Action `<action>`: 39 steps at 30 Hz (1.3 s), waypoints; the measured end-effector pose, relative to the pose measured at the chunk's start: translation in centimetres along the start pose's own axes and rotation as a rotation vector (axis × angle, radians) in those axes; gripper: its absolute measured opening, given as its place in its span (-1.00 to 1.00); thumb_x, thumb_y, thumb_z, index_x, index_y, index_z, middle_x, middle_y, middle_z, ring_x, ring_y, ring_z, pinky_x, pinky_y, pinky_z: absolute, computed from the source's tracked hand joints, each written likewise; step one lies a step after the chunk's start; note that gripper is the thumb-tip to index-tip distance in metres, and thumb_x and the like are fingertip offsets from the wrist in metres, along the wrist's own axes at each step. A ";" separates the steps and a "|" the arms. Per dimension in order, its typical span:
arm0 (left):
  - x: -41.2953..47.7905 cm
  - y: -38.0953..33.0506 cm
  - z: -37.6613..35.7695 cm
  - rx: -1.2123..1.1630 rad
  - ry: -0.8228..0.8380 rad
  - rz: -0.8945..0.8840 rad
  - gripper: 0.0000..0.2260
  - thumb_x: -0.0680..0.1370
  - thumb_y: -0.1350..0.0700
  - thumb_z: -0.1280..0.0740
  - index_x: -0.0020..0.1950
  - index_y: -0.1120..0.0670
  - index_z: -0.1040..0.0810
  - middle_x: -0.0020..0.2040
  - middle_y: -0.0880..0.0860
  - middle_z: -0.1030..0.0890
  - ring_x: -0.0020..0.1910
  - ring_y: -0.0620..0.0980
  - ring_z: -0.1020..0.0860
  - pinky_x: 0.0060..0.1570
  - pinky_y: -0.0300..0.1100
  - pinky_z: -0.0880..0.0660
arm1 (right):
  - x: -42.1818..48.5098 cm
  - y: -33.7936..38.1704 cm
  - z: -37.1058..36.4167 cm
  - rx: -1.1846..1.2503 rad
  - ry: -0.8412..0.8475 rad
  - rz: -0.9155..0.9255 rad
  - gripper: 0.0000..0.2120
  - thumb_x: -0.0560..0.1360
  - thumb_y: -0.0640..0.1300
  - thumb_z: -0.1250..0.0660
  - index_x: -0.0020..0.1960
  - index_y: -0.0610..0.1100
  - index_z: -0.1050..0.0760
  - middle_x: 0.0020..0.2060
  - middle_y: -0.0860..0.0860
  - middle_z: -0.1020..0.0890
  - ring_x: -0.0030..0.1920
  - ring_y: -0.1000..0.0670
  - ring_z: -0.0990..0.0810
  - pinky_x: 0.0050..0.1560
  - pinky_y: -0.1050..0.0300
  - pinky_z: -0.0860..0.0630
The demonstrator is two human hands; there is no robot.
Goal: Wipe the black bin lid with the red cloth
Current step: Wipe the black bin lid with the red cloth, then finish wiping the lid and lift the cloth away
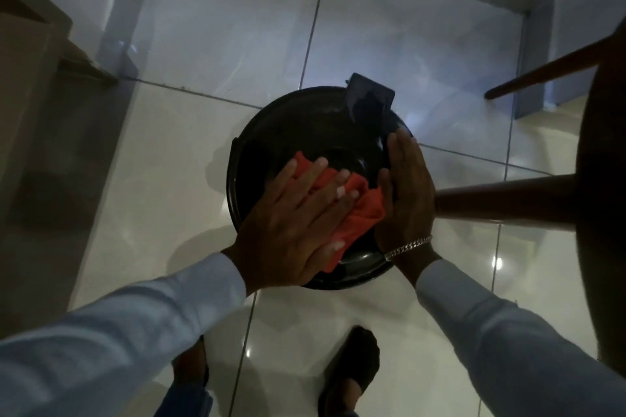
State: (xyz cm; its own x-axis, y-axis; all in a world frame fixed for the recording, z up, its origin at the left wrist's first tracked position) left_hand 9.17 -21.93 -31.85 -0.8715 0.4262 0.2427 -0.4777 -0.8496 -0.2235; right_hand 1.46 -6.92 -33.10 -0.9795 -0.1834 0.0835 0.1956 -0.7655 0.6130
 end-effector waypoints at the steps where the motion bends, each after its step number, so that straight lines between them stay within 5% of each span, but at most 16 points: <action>1: 0.0 0.0 0.2 -0.034 0.029 -0.002 -0.50 0.57 -0.08 -0.16 0.45 0.14 -0.37 0.47 0.18 -0.40 0.50 0.25 -0.27 0.41 0.29 -0.24 | 0.0 0.0 0.0 -0.006 0.012 -0.005 -0.57 0.60 -0.16 -0.11 0.46 -0.13 -0.18 0.48 -0.19 -0.31 0.51 -0.21 -0.25 0.44 -0.31 -0.28; 6: 0.9 0.9 2.5 -0.293 0.105 0.317 -0.49 0.60 -0.02 -0.08 0.49 0.21 -0.28 0.49 0.22 -0.36 0.52 0.21 -0.25 0.50 0.18 -0.13 | 0.4 2.0 2.0 0.068 0.105 -0.114 -0.55 0.57 -0.19 -0.09 0.45 -0.14 -0.16 0.50 -0.16 -0.24 0.54 -0.21 -0.16 0.50 -0.32 -0.15; 11: 3.6 1.7 3.4 -0.159 0.345 0.310 -0.52 0.47 0.03 -0.30 0.35 0.19 -0.44 0.18 0.23 -0.56 0.17 0.27 -0.53 0.14 0.11 -0.45 | -4.7 4.5 5.9 0.170 -0.221 -0.451 -0.68 0.50 -0.23 -0.23 0.23 -0.24 -0.49 0.13 -0.20 -0.62 0.16 -0.18 -0.58 0.22 -0.21 -0.50; 16: 4.7 2.2 3.6 -0.356 0.469 0.402 -0.77 0.47 0.14 -0.33 0.12 0.11 -0.51 0.06 0.12 -0.56 0.07 0.15 -0.54 0.06 -0.06 -0.42 | -8.6 8.3 3.7 0.357 -0.017 -0.788 -0.56 0.36 -0.20 -0.49 0.20 -0.06 -0.49 -0.05 0.02 -0.63 -0.08 0.02 -0.59 -0.10 0.43 -0.45; 20: 5.3 3.5 5.6 -0.653 0.447 0.533 -0.91 0.52 0.23 -0.35 0.00 0.13 -0.60 -0.08 0.04 -0.59 -0.05 0.01 -0.55 0.04 -0.14 -0.46 | -6.0 8.7 3.4 0.469 0.086 -0.899 -0.76 0.36 -0.12 -0.51 0.00 -0.11 -0.61 -0.11 -0.09 -0.68 -0.07 -0.07 -0.59 0.02 0.04 -0.55; 21: 9.3 1.7 10.7 -0.707 0.435 0.521 -0.91 0.53 0.23 -0.35 -0.01 0.11 -0.62 -0.09 0.01 -0.59 -0.07 -0.02 -0.54 0.03 -0.16 -0.45 | -4.5 9.4 9.5 0.556 0.051 -0.927 -0.85 0.35 -0.14 -0.51 -0.09 -0.11 -0.64 -0.15 -0.11 -0.70 -0.11 -0.10 -0.62 0.00 0.02 -0.57; 26: 13.1 -2.3 19.1 -1.026 0.401 0.587 -0.81 0.51 0.21 -0.40 -0.04 -0.10 -0.66 -0.10 -0.08 -0.69 -0.10 -0.13 -0.65 -0.01 -0.21 -0.53 | -4.1 11.5 19.2 0.819 -0.023 -0.805 -0.87 0.16 -0.18 -0.49 -0.28 -0.07 -0.67 -0.41 0.08 -0.70 -0.35 0.12 -0.63 -0.34 0.30 -0.58; 29: 13.3 -2.8 20.8 -1.355 0.313 0.684 -0.81 0.44 0.10 -0.46 0.04 -0.05 -0.69 0.03 0.06 -0.73 0.03 0.05 -0.68 0.03 -0.12 -0.59 | -4.3 12.2 21.2 0.949 -0.120 -0.675 -0.84 0.31 -0.40 -0.41 -0.12 -0.27 -0.62 -0.41 0.06 -0.70 -0.37 0.13 -0.61 -0.33 0.27 -0.58; 33: 15.9 -7.6 21.7 -1.818 0.452 0.733 -0.61 0.41 0.08 -0.47 0.23 0.09 -0.61 0.18 0.18 -0.66 0.14 0.14 -0.64 0.15 -0.01 -0.57 | -3.8 10.9 27.6 0.928 -0.283 -0.671 -0.84 0.33 -0.46 -0.38 -0.09 -0.38 -0.51 -0.39 -0.12 -0.62 -0.34 -0.03 -0.57 -0.29 0.12 -0.55; 36: 21.1 -13.6 23.4 -1.574 0.428 0.681 -0.61 0.39 0.28 -0.48 0.21 0.14 -0.60 0.08 0.18 -0.70 0.09 0.20 -0.66 0.15 0.05 -0.60 | -3.1 8.4 35.7 0.764 -0.347 -0.679 -0.81 0.38 -0.47 -0.35 -0.10 -0.23 -0.58 -0.36 -0.02 -0.68 -0.32 0.01 -0.63 -0.27 0.15 -0.59; 39: 25.6 -16.7 22.4 -1.093 0.167 0.671 -0.66 0.39 0.28 -0.47 0.15 0.11 -0.63 -0.02 -0.01 -0.67 0.02 0.06 -0.64 -0.11 -0.38 -0.59 | -1.6 4.1 38.7 0.579 -0.352 -0.714 -0.79 0.37 -0.40 -0.39 -0.15 -0.10 -0.61 -0.21 -0.11 -0.70 -0.12 -0.18 -0.66 -0.04 -0.02 -0.62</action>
State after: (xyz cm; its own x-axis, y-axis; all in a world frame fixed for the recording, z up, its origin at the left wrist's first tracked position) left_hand -2.66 -3.80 -0.75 -0.9403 0.1187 -0.3189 0.2822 -0.2519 -0.9257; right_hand 1.96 14.08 -0.35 -0.8349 0.4711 -0.2847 -0.4100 -0.1872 0.8927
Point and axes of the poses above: each hand's wrist, its own x-axis towards the middle knuckle, its own z-axis out of the back of the hand, y = z × x, the point moved 5 cm from there along x, towards the middle knuckle
